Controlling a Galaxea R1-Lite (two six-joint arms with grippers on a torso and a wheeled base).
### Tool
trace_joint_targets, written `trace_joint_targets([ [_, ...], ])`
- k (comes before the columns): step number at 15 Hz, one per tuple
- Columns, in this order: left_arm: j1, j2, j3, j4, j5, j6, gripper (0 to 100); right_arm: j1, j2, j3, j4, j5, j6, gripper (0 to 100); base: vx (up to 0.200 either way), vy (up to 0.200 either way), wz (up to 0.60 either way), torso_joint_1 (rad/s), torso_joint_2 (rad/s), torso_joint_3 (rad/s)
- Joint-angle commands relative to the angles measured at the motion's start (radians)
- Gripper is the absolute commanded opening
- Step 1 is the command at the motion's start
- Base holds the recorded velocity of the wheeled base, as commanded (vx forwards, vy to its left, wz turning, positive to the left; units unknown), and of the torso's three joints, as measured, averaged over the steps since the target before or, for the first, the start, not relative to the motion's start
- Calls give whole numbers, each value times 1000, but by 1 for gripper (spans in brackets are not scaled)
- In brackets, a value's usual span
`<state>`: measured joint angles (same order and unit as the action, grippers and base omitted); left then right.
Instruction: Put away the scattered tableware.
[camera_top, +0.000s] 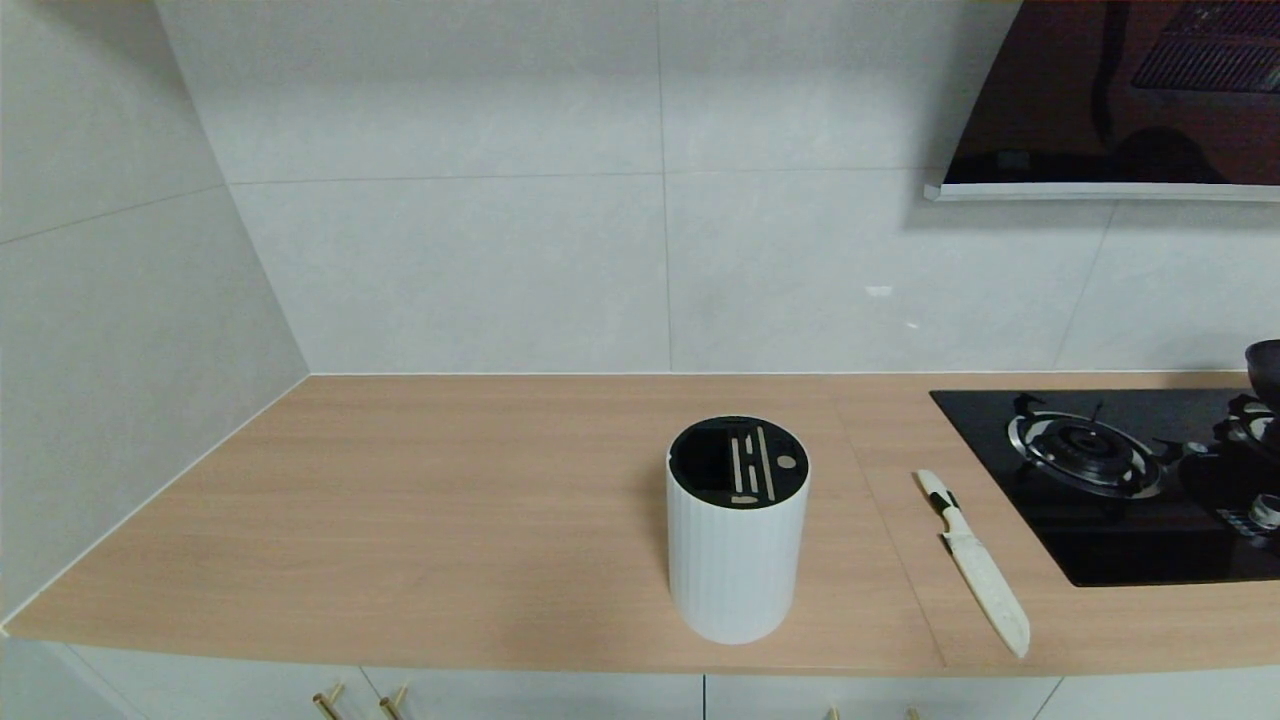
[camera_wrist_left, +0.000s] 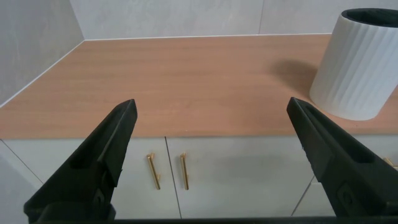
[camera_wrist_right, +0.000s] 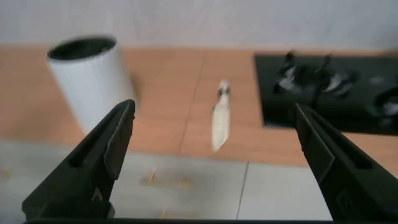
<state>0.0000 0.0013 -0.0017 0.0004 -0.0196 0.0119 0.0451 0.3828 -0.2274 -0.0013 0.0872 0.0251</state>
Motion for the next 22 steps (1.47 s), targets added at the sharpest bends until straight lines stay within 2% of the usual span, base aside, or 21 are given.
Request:
trace_joint_targets([
  [1,0,0,0,0,0,0,100,53,334,-85,-5,8,1,100,0,0,0,0,0,0],
  [4,0,0,0,1,0,2,100,81,550,-121,-57,6,1,100,0,0,0,0,0,0],
  [7,0,0,0,1,0,2,100,91,826,-121,-273,-4,1,100,0,0,0,0,0,0],
  [9,0,0,0,1,0,2,100,93,1015,-121,-416,-52,-1,100,0,0,0,0,0,0],
  [10,0,0,0,1,0,2,100,93,1022,-121,-421,-53,-1,100,0,0,0,0,0,0],
  [13,0,0,0,1,0,3,100,96,1360,-148,-723,-84,-1,100,0,0,0,0,0,0],
  [17,0,0,0,1,0,3,100,98,1613,-224,-833,-216,-13,100,0,0,0,0,0,0],
  [20,0,0,0,1,0,3,100,91,1705,-231,-908,-221,-11,100,0,0,0,0,0,0],
  [22,0,0,0,1,-2,3,100,91,1803,-245,-1023,-222,-11,100,0,0,0,0,0,0],
])
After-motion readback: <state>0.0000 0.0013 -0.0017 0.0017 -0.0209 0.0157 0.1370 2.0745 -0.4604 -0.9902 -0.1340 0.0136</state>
